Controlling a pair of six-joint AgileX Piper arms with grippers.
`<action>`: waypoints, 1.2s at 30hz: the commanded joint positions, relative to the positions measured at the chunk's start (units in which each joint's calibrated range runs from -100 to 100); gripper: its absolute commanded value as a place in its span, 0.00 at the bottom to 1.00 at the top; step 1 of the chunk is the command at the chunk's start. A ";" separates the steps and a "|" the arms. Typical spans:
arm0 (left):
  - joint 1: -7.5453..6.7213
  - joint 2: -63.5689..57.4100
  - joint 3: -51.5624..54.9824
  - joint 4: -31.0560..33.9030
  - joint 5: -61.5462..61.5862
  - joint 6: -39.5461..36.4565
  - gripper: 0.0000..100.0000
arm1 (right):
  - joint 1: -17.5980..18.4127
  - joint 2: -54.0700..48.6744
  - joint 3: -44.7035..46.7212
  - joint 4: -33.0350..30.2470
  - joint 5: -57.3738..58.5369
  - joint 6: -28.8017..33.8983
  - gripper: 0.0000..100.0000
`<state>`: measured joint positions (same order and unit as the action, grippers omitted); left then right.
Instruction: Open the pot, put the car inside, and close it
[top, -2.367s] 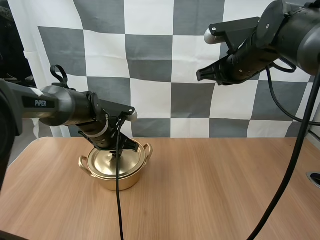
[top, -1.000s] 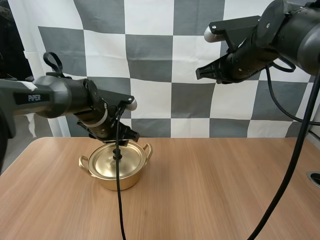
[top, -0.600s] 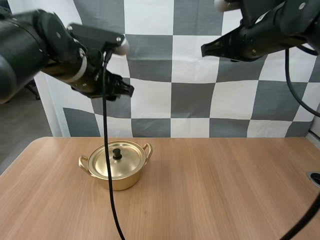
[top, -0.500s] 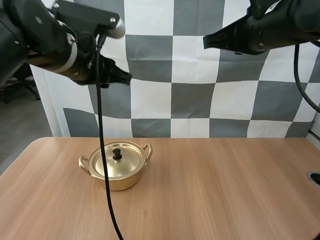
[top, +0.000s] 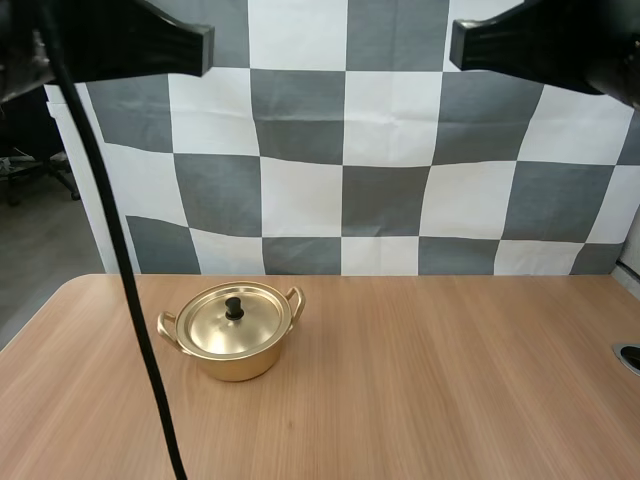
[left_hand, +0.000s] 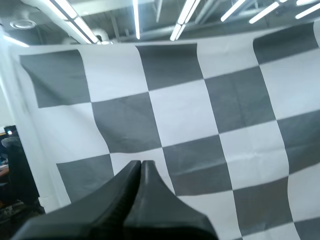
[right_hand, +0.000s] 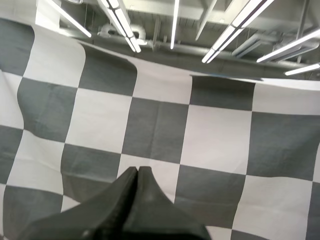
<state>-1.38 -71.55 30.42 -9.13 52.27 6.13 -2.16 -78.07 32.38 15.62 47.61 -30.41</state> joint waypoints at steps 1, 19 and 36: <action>0.75 -17.12 7.95 0.26 -9.85 -1.95 0.00 | 0.00 -13.58 16.51 -0.28 -26.98 0.02 0.00; 1.07 -23.45 46.58 3.49 -47.87 -1.95 0.00 | 0.15 -18.57 44.93 -1.28 -62.97 0.02 0.00; 1.00 -28.45 68.71 -0.77 -68.42 -2.26 0.00 | 0.15 -21.93 63.20 -1.30 -59.82 0.02 0.00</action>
<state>-0.37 -99.71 95.51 -8.83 -1.94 3.89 -2.01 -100.00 89.27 14.29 5.20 -30.41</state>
